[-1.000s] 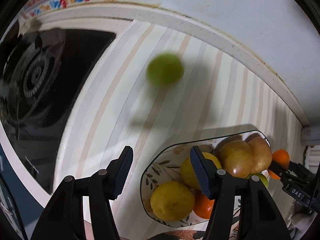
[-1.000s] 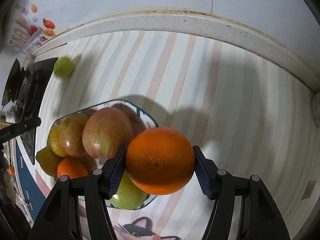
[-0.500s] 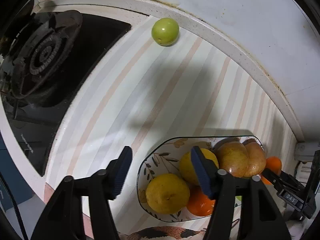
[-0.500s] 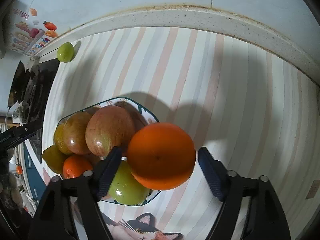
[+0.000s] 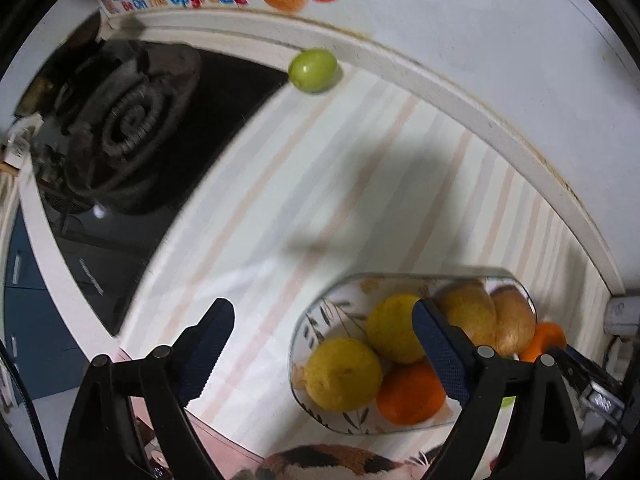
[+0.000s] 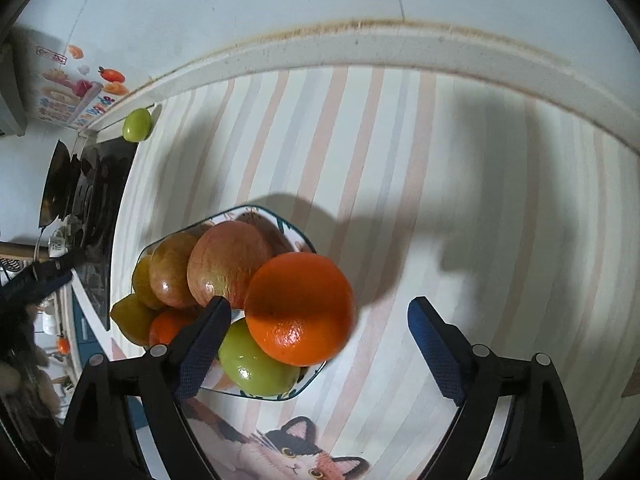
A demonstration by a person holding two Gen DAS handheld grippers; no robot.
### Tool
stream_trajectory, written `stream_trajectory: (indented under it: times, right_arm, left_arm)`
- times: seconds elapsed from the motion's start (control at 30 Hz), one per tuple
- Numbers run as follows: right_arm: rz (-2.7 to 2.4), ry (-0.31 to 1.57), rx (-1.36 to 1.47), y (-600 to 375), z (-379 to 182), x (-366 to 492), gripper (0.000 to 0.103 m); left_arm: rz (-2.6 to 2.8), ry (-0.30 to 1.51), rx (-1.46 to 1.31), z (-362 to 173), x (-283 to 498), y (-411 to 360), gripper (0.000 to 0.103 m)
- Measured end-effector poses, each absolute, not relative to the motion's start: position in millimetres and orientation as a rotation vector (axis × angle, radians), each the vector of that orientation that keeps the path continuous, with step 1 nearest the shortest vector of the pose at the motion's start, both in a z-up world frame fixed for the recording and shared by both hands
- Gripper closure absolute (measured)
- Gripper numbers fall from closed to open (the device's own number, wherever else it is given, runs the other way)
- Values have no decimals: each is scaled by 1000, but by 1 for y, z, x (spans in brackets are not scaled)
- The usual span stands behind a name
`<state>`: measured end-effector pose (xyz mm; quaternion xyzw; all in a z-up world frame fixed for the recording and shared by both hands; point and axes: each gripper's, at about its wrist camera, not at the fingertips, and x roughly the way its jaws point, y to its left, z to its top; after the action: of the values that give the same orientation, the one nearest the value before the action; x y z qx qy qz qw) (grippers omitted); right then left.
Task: Organize fruits
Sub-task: 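Lower the orange onto the plate and open the right tool while the left tool lifts the green apple, then lower the green apple onto the plate and open the left tool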
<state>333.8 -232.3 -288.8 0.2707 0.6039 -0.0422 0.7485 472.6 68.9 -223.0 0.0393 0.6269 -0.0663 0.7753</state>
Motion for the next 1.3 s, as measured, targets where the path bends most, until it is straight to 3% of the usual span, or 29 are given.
stream_trajectory:
  times: [0.37,0.87,0.9,0.93,1.03,1.3]
  right_arm:
    - [-243,1132,588,-215,-233,353,11]
    - [-409,1166,573,-211,-250,411,11]
    - [-430,1184,540,-209,-251,412,11]
    - [-451,1206,499,-207,-252,414,11]
    - [-479,1241,432,-202,-253,415,11]
    - [-465,1237,435,-195,-245,406,11]
  left_arm:
    - [-171,1254,174,-223,605,49,12]
    - [-267,1338,389,-300,700,5,13]
    - [-273,1338,401,-303,701,4,20]
    - [-277,1341,411,-307,701,3,37]
    - [-259,1335,450,-313,703,4,50]
    - [-283,1308,391,-302,695,19,51]
